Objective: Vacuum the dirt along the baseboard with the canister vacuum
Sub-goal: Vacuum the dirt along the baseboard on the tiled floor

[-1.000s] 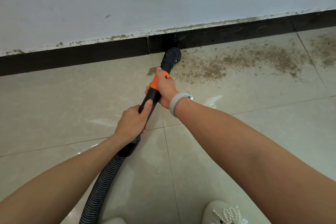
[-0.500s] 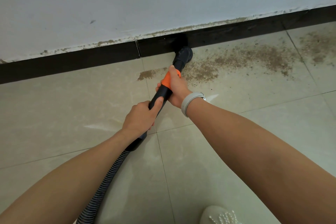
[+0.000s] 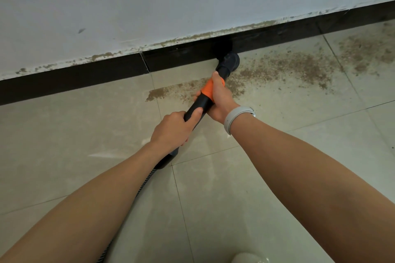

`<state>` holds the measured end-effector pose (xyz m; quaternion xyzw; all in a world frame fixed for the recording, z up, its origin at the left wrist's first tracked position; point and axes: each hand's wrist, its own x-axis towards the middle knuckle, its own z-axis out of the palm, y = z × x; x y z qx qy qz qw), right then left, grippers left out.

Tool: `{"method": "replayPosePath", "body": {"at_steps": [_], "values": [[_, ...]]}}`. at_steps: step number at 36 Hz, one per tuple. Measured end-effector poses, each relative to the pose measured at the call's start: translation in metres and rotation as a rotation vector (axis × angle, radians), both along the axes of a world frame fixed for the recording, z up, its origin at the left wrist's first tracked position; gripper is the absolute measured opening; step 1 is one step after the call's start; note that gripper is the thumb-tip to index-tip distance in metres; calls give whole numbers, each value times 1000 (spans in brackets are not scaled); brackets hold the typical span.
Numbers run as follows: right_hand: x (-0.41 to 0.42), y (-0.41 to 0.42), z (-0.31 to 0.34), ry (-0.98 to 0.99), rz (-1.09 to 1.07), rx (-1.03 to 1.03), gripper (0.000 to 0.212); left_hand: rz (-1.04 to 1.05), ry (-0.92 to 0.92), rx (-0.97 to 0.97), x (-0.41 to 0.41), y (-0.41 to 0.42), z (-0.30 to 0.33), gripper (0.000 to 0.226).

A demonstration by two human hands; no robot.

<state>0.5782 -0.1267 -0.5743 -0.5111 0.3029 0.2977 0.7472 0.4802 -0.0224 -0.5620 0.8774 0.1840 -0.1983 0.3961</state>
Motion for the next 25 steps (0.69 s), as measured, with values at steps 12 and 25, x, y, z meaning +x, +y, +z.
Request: {"method": "replayPosePath", "body": {"at_steps": [12,25], "values": [[28,-30,-2,33,-93,18,39,-96,37,5,36,-22,2,58],[30,-33,9,5,-139,29,34,-117,-27,55,37,-25,5,62]]}}
